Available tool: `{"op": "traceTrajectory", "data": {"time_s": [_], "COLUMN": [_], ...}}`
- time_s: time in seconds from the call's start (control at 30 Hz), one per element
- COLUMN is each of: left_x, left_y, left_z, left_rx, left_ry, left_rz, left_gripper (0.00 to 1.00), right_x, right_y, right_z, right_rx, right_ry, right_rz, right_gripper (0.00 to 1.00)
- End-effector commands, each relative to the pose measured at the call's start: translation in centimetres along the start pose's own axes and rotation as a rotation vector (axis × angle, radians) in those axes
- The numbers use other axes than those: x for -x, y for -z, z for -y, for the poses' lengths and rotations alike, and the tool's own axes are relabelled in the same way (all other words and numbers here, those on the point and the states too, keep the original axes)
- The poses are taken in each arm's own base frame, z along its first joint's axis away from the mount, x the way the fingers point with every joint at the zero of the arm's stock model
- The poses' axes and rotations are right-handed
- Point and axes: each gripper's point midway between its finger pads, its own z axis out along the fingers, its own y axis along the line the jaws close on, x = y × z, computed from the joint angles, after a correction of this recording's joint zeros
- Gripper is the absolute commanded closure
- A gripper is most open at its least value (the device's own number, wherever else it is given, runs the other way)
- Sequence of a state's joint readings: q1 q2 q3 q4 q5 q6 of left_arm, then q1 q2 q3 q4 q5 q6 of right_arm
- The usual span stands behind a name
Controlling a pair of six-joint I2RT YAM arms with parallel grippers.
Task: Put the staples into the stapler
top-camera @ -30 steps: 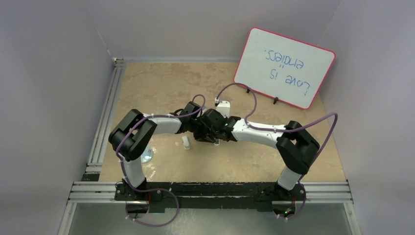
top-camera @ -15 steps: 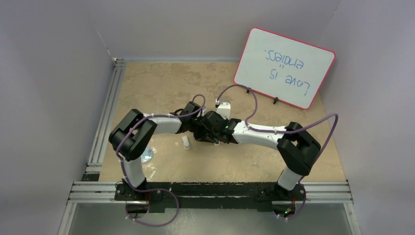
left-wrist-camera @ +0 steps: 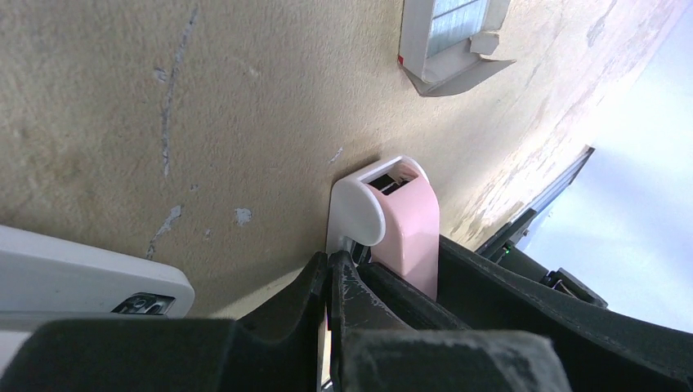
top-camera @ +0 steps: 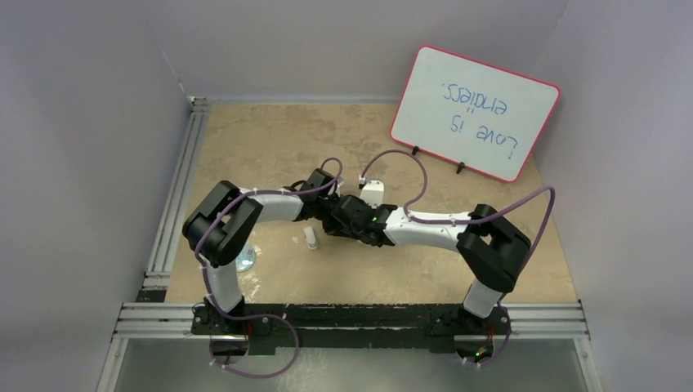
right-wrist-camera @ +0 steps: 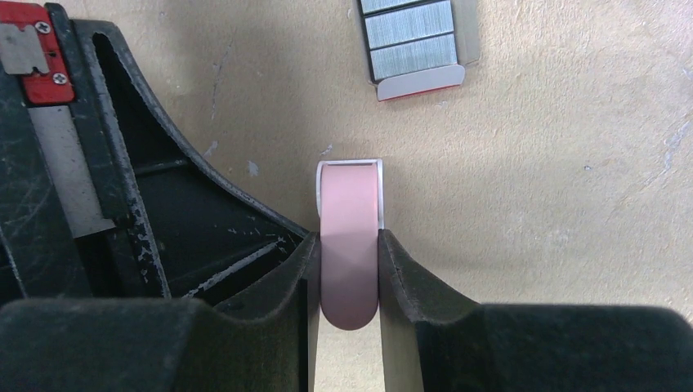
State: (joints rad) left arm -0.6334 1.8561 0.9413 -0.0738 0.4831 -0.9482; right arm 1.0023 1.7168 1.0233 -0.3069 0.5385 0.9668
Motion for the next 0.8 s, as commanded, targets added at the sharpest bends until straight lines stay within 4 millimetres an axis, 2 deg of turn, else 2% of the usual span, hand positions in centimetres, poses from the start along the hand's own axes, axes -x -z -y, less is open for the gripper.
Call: {"op": "traceTrajectory", "data": {"time_s": [0.0, 0.17, 0.37, 0.5, 0.6, 0.77], "left_x": [-0.1, 0.0, 0.2, 0.5, 0.7, 1.2], "left_y": [-1.3, -1.1, -0.5, 0.0, 0.4, 1.3], "left_z": [-2.7, -2.6, -1.9, -1.3, -1.0, -0.1], "left_rx": [0.095, 0.094, 0.084, 0.078, 0.083, 0.077], "left_ry": [-0.005, -0.009, -0.032, -0.051, -0.061, -0.085], "left_rz": [0.007, 0.008, 0.017, 0.029, 0.037, 0.064], "left_gripper": [1.0, 1.0, 0.95, 0.92, 0.92, 0.9], "right_x": [-6.3, -5.6, -2.8, -1.2, -0.7, -0.5], "right_y": [-0.6, 0.3, 1.8, 2.4, 2.6, 3.1], "right_z": [1.4, 1.0, -0.1, 0.1, 0.4, -0.2], "right_rx": [-0.039, -0.028, 0.004, 0.0, -0.01, 0.04], "right_ry": [0.0, -0.006, -0.021, -0.039, -0.043, -0.036], "right_rz": [-0.221, -0.221, -0.166, -0.132, -0.112, -0.111], "right_gripper": [0.74, 0.7, 0.55, 0.48, 0.46, 0.48]}}
